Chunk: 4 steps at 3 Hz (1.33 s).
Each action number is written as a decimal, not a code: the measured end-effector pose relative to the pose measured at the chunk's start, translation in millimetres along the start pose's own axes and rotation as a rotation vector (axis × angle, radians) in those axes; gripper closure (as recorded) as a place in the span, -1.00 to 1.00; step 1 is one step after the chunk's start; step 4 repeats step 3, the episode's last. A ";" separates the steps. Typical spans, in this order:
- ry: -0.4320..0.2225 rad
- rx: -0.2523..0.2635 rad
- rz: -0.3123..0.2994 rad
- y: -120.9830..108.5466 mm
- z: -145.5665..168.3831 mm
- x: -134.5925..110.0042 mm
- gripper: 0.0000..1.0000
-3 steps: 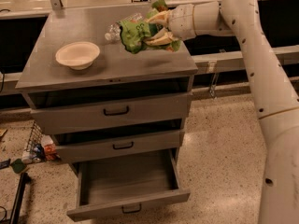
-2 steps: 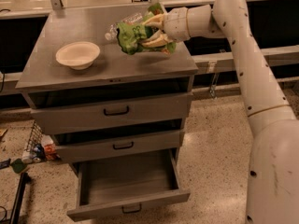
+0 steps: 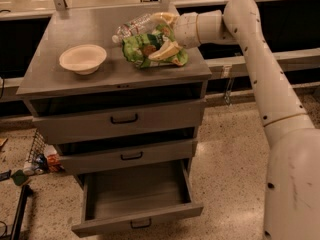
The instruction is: Pick green rice chip bag from bottom drawer and place on counter
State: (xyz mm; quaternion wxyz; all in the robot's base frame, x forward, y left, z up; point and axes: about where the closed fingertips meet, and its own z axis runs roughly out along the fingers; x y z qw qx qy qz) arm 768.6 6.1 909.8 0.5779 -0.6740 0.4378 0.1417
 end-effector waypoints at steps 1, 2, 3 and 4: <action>0.033 0.070 0.002 -6.0 -26.5 -8.2 -1.00; 0.064 0.188 -0.081 -17.2 -71.8 -46.9 -1.00; 0.108 0.259 -0.078 -16.8 -107.3 -38.1 -1.00; 0.108 0.259 -0.078 -16.8 -107.3 -38.1 -1.00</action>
Offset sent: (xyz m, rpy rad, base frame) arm -0.0946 -0.1239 0.1433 0.0743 -0.3668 -0.3417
